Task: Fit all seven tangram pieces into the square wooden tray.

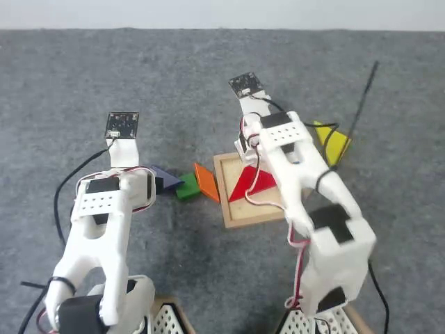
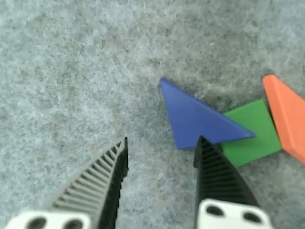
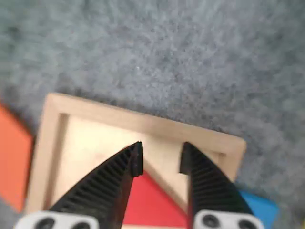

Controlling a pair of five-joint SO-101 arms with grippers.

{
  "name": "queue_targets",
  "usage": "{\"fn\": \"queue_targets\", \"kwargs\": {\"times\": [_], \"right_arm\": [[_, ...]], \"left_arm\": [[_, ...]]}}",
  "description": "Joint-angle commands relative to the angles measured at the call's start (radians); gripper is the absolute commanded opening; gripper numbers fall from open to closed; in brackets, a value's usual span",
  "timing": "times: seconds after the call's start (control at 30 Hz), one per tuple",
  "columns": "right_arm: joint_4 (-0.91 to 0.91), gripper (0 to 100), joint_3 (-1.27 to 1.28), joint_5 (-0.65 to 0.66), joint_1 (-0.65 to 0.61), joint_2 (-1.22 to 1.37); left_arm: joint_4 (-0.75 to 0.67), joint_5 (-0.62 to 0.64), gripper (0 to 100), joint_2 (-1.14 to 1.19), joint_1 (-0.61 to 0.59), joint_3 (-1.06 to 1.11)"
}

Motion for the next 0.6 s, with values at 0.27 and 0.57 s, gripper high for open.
{"fn": "queue_targets", "kwargs": {"times": [0.27,0.57], "right_arm": [[0.14,13.9,0.002,0.009,0.018,0.007],[0.047,14.1,0.436,0.011,-0.062,-0.325]], "left_arm": [[-0.028,0.006,22,-0.002,-0.009,-0.001],[-0.028,0.006,22,-0.002,-0.009,-0.001]]}}
